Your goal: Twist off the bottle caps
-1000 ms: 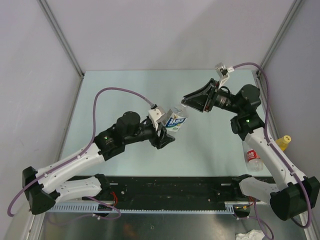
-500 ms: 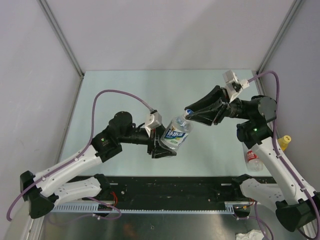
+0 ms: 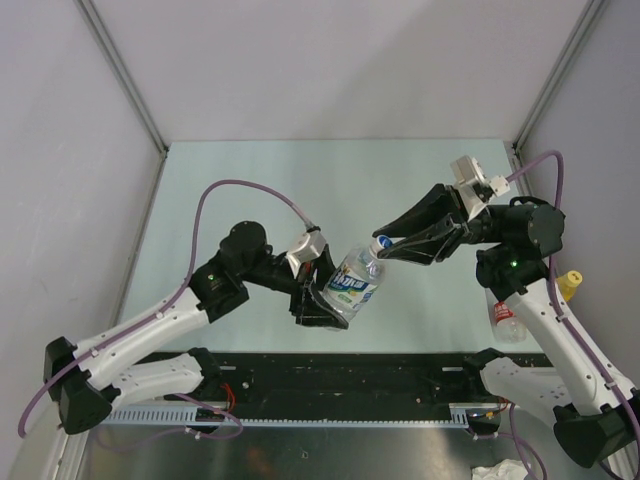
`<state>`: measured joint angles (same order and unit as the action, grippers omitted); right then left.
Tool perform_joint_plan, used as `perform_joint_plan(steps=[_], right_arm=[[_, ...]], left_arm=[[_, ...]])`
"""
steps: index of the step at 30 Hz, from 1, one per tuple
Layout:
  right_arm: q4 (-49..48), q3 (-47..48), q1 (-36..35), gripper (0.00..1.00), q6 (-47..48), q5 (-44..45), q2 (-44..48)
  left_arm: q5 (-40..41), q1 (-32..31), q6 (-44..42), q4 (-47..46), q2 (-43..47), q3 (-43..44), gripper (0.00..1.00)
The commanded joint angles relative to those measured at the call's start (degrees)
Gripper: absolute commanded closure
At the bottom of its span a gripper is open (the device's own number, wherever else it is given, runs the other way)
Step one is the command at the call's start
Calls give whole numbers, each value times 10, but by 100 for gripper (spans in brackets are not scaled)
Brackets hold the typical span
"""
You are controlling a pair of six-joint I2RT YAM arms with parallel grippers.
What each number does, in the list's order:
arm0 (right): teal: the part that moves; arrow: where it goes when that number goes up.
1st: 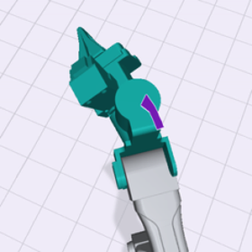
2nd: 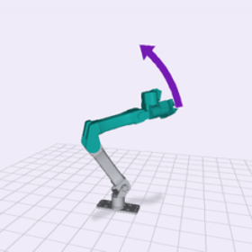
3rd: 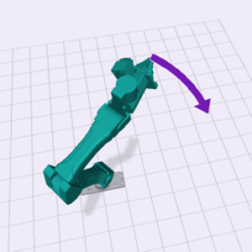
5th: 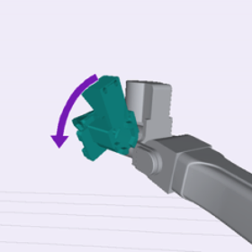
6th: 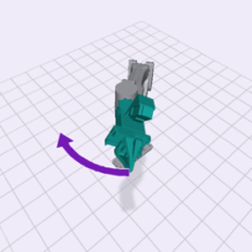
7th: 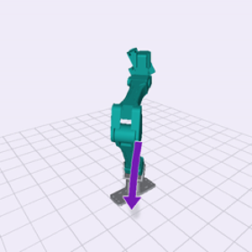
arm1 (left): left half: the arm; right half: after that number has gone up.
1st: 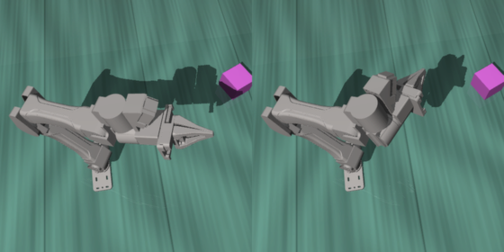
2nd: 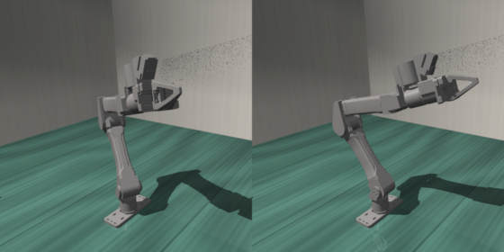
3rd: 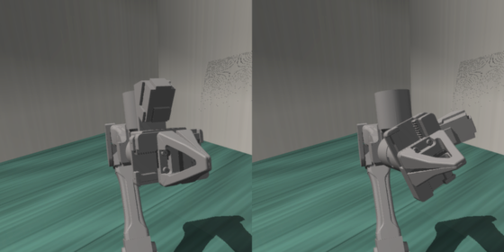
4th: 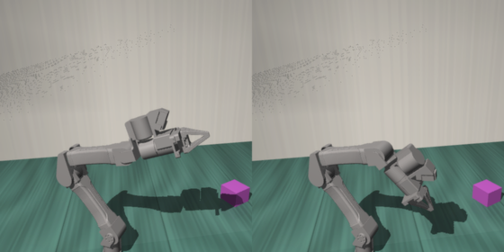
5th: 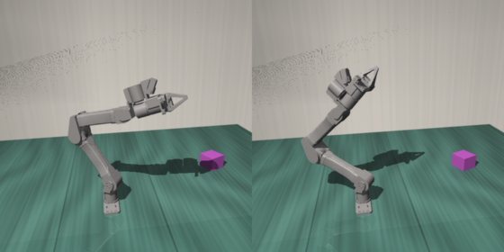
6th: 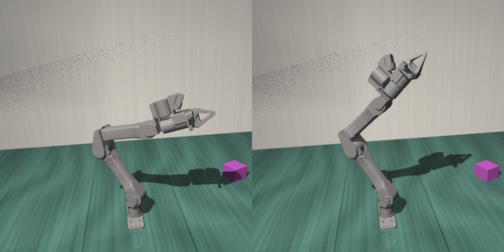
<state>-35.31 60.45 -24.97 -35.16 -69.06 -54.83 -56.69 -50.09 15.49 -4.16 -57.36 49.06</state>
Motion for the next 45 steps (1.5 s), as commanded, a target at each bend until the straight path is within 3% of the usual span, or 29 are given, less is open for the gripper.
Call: perform_joint_plan(steps=[1,7,10,13,15,20,23,30,45], right_arm=[[-26,15,8,100,8,16,2],[-18,15,9,95,12,22,3],[5,15,10,79,23,41,6],[31,15,10,54,40,55,10],[42,15,10,42,47,61,12],[49,15,13,19,51,68,13],[53,15,15,10,53,75,12],[61,15,16,3,54,79,4],[46,15,12,9,32,41,-40]], left_arm=[[-111,-5,-15,-57,5,4,100],[-104,-4,-17,-58,6,1,100],[-92,2,-15,-58,11,-3,100],[-75,15,-8,-59,16,-12,100],[-65,23,-4,-58,18,-19,100],[-52,34,-2,-58,19,-27,100],[-43,41,-3,-57,20,-29,100],[-22,52,-7,-55,28,-37,100],[-7,55,-11,-55,29,-33,100]])
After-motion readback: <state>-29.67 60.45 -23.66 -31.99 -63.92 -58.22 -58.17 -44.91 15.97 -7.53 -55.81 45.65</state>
